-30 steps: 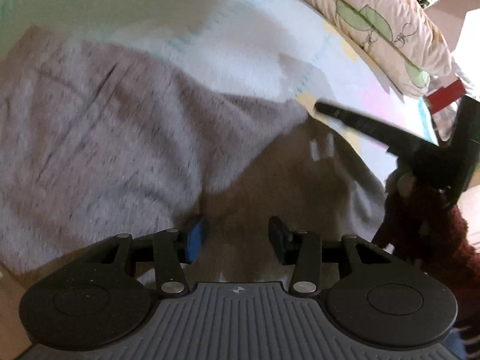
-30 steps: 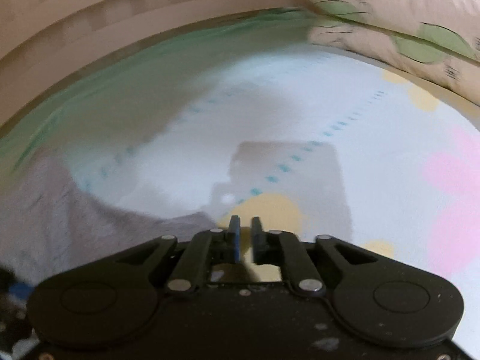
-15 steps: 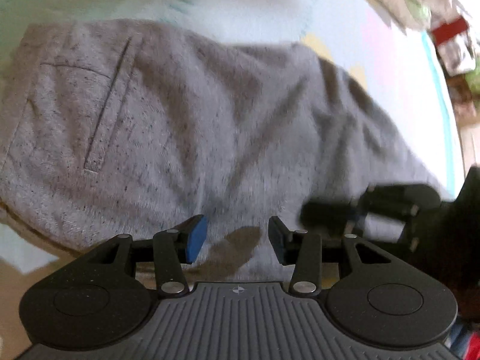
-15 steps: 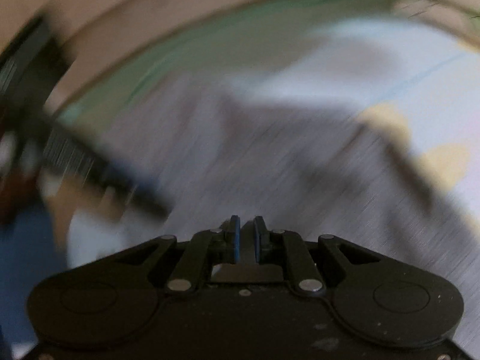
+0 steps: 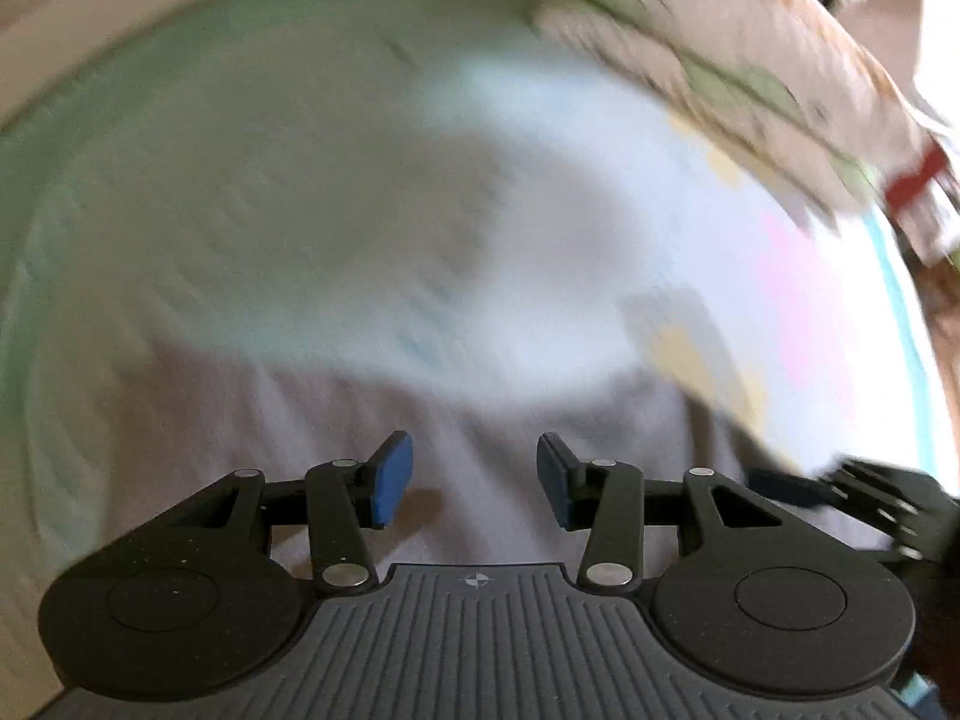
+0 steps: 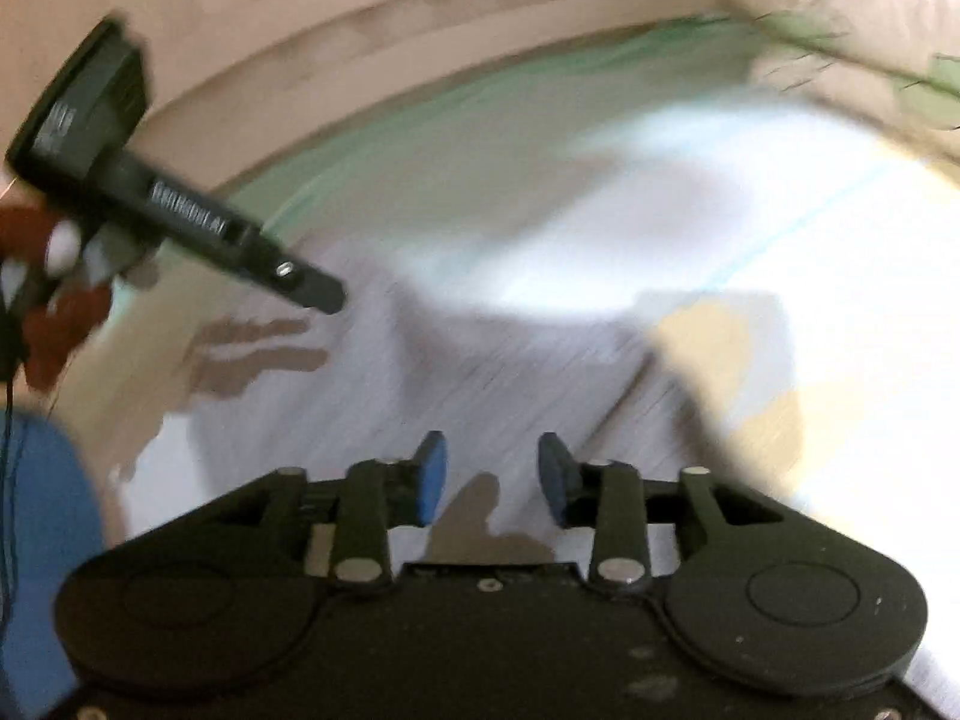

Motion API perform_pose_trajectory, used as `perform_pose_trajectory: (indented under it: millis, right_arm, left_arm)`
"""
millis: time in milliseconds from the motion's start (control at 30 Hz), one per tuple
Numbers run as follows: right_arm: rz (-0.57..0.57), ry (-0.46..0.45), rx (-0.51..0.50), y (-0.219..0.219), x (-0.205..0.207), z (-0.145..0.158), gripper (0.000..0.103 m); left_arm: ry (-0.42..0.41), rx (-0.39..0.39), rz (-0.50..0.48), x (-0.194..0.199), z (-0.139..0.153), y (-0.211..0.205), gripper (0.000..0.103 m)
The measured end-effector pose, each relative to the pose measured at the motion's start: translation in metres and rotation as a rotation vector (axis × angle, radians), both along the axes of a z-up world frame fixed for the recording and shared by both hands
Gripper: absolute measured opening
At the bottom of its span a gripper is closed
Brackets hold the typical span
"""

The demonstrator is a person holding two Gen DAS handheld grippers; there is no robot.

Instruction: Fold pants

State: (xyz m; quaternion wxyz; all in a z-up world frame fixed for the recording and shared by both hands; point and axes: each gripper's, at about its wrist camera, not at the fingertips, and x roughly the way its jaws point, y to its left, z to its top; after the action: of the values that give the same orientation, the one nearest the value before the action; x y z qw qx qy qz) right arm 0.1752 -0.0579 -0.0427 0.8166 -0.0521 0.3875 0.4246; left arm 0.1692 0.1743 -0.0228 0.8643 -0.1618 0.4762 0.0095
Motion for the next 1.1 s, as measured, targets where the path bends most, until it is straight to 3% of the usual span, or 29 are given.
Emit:
perform_pose_trajectory:
  millis: [100,233,333,467,667,733,767,800,1100]
  right_arm:
    - [-0.066,0.01,0.036,0.003,0.024,0.003,0.043]
    - [-0.117,0.025,0.039,0.013,0.047,0.001,0.046]
    - [-0.123,0.033,0.015,0.023,0.061,-0.005,0.048]
    - [-0.115,0.059,-0.015,0.028,0.079,-0.018,0.052]
    - [-0.095,0.131,-0.049,0.036,0.088,-0.038,0.052]
    - [-0.059,0.156,-0.041,0.038,0.086,-0.039,0.036]
    - [-0.04,0.158,-0.04,0.039,0.082,-0.039,0.013]
    - [-0.016,0.154,-0.044,0.039,0.076,-0.037,0.007]
    - [0.247,-0.02,-0.075,0.046,-0.005,-0.019,0.006]
  left_arm:
    - [-0.04,0.042,0.047,0.019,-0.01,0.01,0.044]
    - [0.014,0.072,0.069,0.029,-0.037,0.023,0.044]
    - [-0.017,0.055,0.022,0.014,-0.042,0.033,0.041]
    - [0.021,0.077,-0.045,-0.007,-0.041,0.032,0.041]
    - [-0.014,0.007,-0.019,-0.022,-0.046,0.046,0.041]
    - [-0.016,0.026,-0.027,-0.023,-0.047,0.043,0.041]
    - [-0.016,0.041,-0.035,-0.023,-0.046,0.041,0.041]
    - [-0.017,0.049,-0.04,-0.024,-0.046,0.04,0.041]
    - [-0.032,0.019,-0.033,-0.03,-0.049,0.046,0.041]
